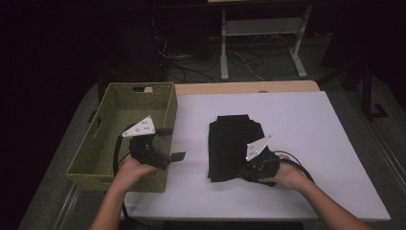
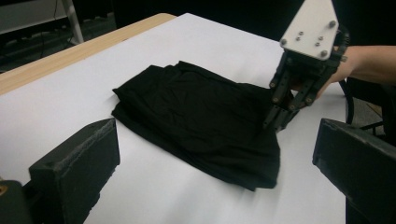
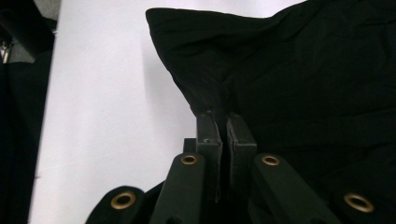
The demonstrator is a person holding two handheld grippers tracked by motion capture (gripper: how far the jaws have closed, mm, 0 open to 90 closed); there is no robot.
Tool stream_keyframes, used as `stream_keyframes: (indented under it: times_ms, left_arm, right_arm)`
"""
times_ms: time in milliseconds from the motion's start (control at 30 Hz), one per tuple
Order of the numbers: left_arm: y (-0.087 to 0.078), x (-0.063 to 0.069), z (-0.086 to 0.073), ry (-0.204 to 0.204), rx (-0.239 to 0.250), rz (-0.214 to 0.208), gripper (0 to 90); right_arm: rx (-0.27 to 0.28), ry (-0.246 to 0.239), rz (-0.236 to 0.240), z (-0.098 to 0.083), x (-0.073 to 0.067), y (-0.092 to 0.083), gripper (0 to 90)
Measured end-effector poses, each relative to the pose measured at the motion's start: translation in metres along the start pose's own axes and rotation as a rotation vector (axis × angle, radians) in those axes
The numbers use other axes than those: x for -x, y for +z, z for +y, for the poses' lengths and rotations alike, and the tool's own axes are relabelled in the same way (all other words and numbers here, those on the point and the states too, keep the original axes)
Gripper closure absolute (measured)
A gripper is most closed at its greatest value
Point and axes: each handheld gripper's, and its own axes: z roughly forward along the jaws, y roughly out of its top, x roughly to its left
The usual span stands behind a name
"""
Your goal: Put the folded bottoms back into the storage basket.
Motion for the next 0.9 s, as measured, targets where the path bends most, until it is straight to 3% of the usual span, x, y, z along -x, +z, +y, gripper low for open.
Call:
stream_keyframes:
  times_ms: [267, 567, 600, 633, 667, 767, 800, 900]
  left_arm:
    - [0.0, 0.0, 0.0, 0.001, -0.001, 0.0, 0.7]
    - [0.0, 0.0, 0.0, 0.001, -0.002, -0.001, 0.8]
    - [0.0, 0.0, 0.0, 0.001, -0.002, 0.0, 0.7]
    - [0.0, 0.0, 0.0, 0.001, -0.002, 0.0, 0.7]
    - [0.0, 0.0, 0.0, 0.0, -0.003, 0.0, 0.7]
    - [0.0, 0.0, 0.0, 0.001, -0.005, 0.001, 0.7]
    - [0.001, 0.0, 0.0, 0.0, -0.006, 0.002, 0.7]
    - [0.001, 0.0, 0.0, 0.0, -0.006, 0.002, 0.7]
  right_arm:
    - [-0.018, -0.009, 0.022, -0.005, -0.017, 0.003, 84.9]
    - [-0.034, -0.01, 0.025, -0.006, -0.019, 0.008, 80.5]
    - [-0.016, 0.008, 0.059, -0.005, -0.019, 0.004, 72.0]
    - [-0.016, 0.008, 0.059, -0.005, -0.019, 0.004, 72.0]
    - [0.015, 0.025, 0.044, -0.005, -0.021, -0.001, 58.7]
    - [0.033, 0.04, 0.038, -0.006, -0.021, -0.006, 51.0]
    - [0.055, 0.058, -0.007, -0.007, -0.021, -0.011, 41.5]
    - [0.08, 0.084, -0.035, -0.009, -0.021, -0.016, 33.9]
